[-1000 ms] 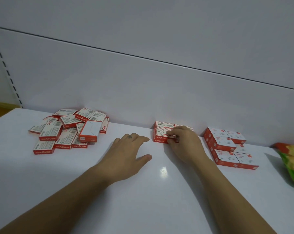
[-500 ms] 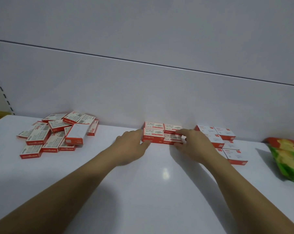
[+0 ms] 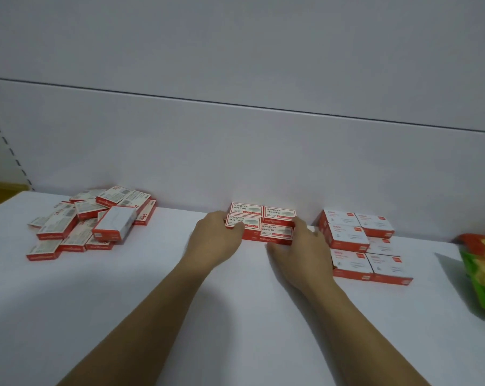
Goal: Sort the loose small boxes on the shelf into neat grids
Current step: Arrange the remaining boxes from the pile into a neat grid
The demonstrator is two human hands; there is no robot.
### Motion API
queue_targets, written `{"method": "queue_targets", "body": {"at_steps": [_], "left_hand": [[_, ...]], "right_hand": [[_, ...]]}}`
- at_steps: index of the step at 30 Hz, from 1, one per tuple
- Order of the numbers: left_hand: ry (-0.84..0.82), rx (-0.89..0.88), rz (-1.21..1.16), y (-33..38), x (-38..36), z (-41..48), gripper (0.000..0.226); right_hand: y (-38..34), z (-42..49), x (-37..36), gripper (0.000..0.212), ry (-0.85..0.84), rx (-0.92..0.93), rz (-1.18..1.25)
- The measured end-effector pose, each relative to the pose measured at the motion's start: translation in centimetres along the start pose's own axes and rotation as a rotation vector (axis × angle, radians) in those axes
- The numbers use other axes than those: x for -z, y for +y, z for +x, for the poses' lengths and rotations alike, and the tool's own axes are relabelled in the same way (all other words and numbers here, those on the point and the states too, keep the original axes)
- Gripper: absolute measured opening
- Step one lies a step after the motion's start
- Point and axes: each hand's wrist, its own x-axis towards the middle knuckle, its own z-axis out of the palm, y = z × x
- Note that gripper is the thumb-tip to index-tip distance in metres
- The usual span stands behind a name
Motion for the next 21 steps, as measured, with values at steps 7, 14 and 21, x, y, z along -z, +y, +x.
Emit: {"method": "queue_targets", "body": {"at_steps": [7, 14, 21], "left_hand": [[0.073, 0.008, -0.019, -0.2, -1.3, 0.1, 0.031], [0.087, -0.022, 0.025, -0.2, -1.9, 0.2, 0.033], [0.064, -0.078, 0.128, -0.1, -1.8, -0.4, 0.038]], "right_hand": [[0.6, 0.4, -0.7, 0.042, 0.045, -0.014, 0.029], [0.8, 0.8, -0.9, 0.044, 0.045, -0.050, 0.020], [0.3, 0.3, -0.2, 0.058, -0.005, -0.054, 0.038]]}}
